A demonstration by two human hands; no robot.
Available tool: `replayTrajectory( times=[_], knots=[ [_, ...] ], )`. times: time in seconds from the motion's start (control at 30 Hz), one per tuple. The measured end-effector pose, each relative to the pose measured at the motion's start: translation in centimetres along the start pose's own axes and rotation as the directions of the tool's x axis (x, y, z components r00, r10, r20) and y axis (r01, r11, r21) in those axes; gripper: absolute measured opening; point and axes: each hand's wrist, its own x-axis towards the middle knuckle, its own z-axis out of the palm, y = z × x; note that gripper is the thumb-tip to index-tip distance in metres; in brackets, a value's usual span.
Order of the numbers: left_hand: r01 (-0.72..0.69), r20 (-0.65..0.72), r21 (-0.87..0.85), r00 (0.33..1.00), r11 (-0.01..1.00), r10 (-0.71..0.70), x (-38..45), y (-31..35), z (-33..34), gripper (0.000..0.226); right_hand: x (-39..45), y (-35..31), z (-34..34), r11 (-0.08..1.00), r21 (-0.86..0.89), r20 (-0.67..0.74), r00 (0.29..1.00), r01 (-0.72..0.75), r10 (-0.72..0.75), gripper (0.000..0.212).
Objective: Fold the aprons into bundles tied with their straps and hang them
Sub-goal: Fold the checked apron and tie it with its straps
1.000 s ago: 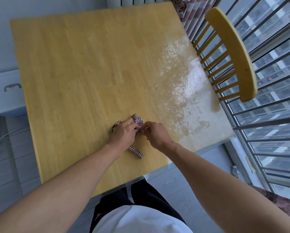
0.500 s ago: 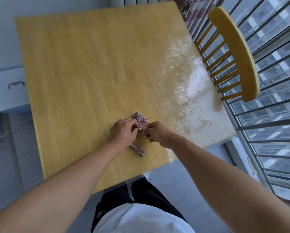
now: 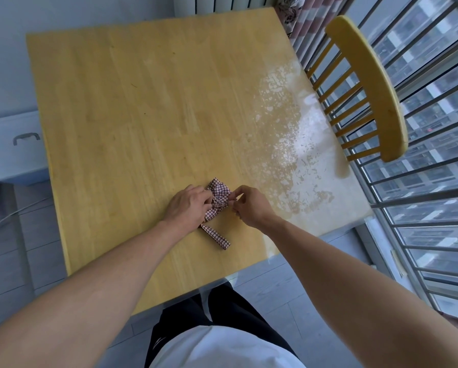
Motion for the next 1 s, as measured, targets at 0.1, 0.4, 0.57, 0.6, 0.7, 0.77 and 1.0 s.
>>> replayTrajectory(
  times=[0.1,0.4,0.57,0.6,0.7,0.77,1.0],
  knots=[
    [0.032,0.065,-0.028,0.997,0.999,-0.030,0.0,-0.1,0.2,0.009,0.0,0.4,-0.3,0.981,-0.175,-0.025,0.995,0.088,-0.093,0.008],
    [0.240,0.117,-0.041,0.965,0.970,-0.234,0.4,1.3,0.2,0.022,-0.8,0.7,1.5,0.930,-0.356,-0.074,0.990,0.086,-0.120,0.006],
    [0.353,0.174,-0.139,0.928,0.925,-0.328,0.3,1.0,-0.5,0.010,-1.1,1.3,1.2,0.961,-0.276,-0.011,1.000,-0.026,0.024,0.017],
    [0.375,0.207,-0.188,0.919,0.908,-0.337,0.1,0.7,-0.9,0.013,-1.2,1.6,1.1,0.975,-0.211,-0.010,0.997,-0.075,0.074,0.020],
    [0.401,0.164,-0.338,0.916,0.851,-0.366,-0.6,0.2,-2.9,0.026,-2.2,1.7,1.1,0.980,0.081,-0.170,0.966,-0.182,0.193,0.030],
    [0.407,-0.018,-0.384,0.894,0.829,-0.447,-0.5,-0.3,-3.7,0.019,-2.8,1.4,1.4,0.949,0.238,-0.260,0.927,-0.208,0.269,0.030],
    [0.529,0.269,-0.336,0.847,0.779,-0.459,1.0,-1.4,-3.1,0.050,-5.5,1.0,5.5,0.982,-0.141,-0.085,0.990,-0.123,0.111,0.056]
  ],
)
